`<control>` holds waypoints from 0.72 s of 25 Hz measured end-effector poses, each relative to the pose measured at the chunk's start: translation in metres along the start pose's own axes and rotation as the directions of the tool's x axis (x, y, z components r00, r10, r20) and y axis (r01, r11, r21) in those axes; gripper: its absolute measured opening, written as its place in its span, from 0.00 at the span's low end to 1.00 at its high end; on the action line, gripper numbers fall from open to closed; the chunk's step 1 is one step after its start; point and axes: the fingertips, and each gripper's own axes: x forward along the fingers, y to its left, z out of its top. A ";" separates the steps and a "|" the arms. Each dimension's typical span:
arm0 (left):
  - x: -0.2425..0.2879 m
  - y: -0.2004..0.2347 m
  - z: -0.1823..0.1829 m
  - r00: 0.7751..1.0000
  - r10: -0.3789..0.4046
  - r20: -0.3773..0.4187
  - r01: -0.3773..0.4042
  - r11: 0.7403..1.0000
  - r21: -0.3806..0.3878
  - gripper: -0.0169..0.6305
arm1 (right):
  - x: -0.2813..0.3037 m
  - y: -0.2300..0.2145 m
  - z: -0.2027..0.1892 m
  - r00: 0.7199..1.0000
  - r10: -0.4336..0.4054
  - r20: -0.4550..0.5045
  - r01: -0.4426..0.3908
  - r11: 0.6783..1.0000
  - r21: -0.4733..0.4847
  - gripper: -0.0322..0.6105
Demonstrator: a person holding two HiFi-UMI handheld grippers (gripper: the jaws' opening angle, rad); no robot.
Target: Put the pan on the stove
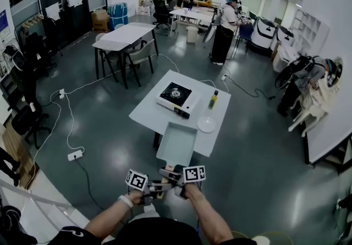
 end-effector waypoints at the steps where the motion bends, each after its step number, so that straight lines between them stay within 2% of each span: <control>1: -0.003 0.001 0.004 1.000 0.002 -0.002 -0.002 1.000 0.004 0.16 | 0.004 -0.001 0.004 1.000 0.004 0.002 -0.004 1.000 -0.010 0.36; 3: -0.008 0.003 0.012 1.000 -0.008 -0.002 0.008 1.000 0.001 0.16 | 0.012 -0.001 0.010 1.000 0.011 0.007 -0.011 1.000 -0.002 0.36; 6: -0.014 0.007 0.030 0.999 -0.031 -0.019 0.033 0.993 0.117 0.16 | 0.026 0.004 0.020 0.997 0.071 0.017 -0.071 0.998 0.001 0.36; 8: -0.019 0.013 0.037 1.000 -0.019 -0.024 0.022 0.993 0.120 0.16 | 0.036 0.005 0.027 0.995 0.102 0.022 -0.102 0.995 -0.008 0.36; 9: -0.022 0.016 0.039 1.000 -0.008 -0.023 0.010 0.996 0.090 0.16 | 0.039 0.002 0.031 0.995 0.100 0.022 -0.100 0.995 -0.015 0.36; 11: -0.028 0.020 0.042 1.000 0.003 -0.018 -0.003 1.000 0.007 0.16 | 0.042 -0.010 0.035 0.999 0.041 0.016 -0.041 0.999 -0.022 0.36; 14: -0.035 0.022 0.057 0.999 -0.023 -0.037 0.027 0.994 0.108 0.16 | 0.050 -0.020 0.042 1.000 -0.005 0.017 0.005 1.000 -0.026 0.36; 18: -0.045 0.029 0.072 0.998 -0.030 -0.052 0.036 0.992 0.119 0.16 | 0.066 -0.021 0.052 0.999 0.011 0.034 -0.011 1.000 0.014 0.36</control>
